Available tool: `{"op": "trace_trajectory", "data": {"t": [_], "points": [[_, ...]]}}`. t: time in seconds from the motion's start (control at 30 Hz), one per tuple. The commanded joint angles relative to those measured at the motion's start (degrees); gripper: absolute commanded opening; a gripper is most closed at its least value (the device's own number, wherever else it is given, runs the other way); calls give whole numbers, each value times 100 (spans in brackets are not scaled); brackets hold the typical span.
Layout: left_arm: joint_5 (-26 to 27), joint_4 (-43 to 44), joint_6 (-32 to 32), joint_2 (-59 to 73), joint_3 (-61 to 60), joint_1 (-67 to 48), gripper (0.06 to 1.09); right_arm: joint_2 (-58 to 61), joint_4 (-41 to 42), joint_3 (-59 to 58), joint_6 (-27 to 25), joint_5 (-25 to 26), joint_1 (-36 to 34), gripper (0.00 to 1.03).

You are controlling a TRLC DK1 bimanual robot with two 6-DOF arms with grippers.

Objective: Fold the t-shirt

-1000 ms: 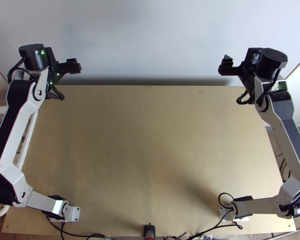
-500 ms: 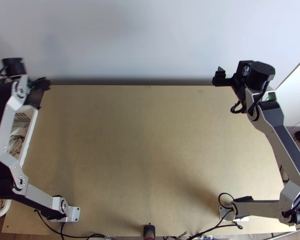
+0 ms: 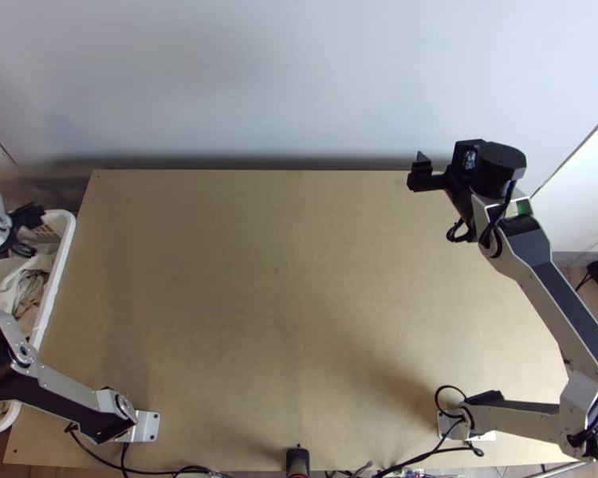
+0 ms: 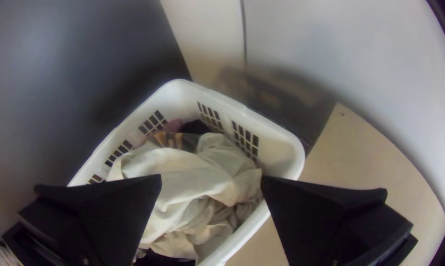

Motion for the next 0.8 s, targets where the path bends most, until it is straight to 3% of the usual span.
{"op": "trace_trajectory", "data": {"t": [0.0, 0.77], "points": [[-3, 454, 273, 259, -265, 718, 104, -194, 17, -354, -21, 51, 144, 98], [-3, 1271, 879, 1015, -370, 2027, 104, -431, 35, -776, -74, 289, 328, 98]]}}
